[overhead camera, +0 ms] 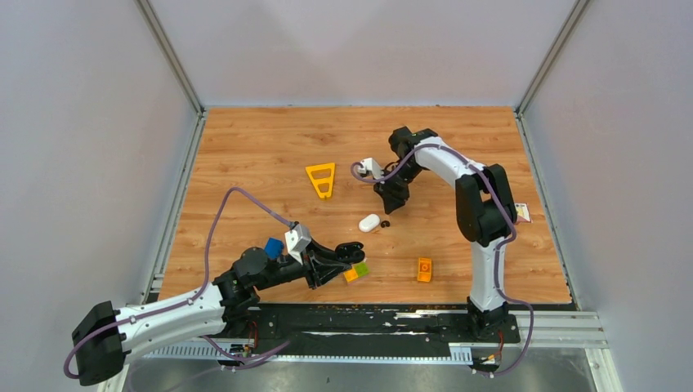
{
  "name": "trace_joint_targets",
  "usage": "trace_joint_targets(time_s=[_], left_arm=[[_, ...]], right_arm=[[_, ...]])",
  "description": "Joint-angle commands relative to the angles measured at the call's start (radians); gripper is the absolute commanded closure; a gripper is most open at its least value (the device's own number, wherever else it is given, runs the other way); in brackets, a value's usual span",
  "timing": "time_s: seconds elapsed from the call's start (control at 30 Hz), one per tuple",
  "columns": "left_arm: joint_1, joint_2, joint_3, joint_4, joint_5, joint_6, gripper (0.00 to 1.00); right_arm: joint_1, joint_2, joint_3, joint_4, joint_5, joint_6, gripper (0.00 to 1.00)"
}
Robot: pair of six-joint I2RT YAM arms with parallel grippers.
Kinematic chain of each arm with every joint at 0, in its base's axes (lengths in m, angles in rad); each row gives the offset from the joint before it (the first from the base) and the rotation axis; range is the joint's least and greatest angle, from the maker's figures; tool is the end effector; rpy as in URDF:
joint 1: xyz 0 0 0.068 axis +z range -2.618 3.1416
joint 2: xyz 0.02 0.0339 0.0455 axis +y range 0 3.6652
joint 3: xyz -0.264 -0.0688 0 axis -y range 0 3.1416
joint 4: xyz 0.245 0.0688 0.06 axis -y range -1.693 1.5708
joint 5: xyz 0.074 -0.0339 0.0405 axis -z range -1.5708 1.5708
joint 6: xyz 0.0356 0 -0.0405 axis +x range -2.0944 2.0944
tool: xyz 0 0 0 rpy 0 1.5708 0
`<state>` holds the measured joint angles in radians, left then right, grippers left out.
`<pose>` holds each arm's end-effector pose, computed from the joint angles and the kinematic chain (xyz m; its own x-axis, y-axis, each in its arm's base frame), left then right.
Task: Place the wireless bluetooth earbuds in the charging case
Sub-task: Pick up the left earbud from the center of the board.
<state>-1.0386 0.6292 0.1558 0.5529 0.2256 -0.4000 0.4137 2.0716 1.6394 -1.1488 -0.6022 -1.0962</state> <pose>0.0745 -0.1422 0.2192 -0.3340 -0.1808 -0.9251 0.8935 0.2519 -0.3718 0.3520 0.1766 0.1936 -0.1284 -0.8569 -0.4992 -0.9634 -0.0117 0.2679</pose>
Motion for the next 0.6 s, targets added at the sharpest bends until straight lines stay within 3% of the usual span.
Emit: trace_joint_targets(time_s=[0.0,0.57], left_arm=[[-0.002,0.002,-0.003,0.054,-0.007,-0.010,1.00],[-0.003,0.006,-0.002,0.052,-0.012,-0.013,1.00]], right_arm=[[0.008,0.043,0.049,-0.017,-0.085,0.016,0.78],[0.012,0.076,0.010,-0.023,-0.054,-0.007,0.77]])
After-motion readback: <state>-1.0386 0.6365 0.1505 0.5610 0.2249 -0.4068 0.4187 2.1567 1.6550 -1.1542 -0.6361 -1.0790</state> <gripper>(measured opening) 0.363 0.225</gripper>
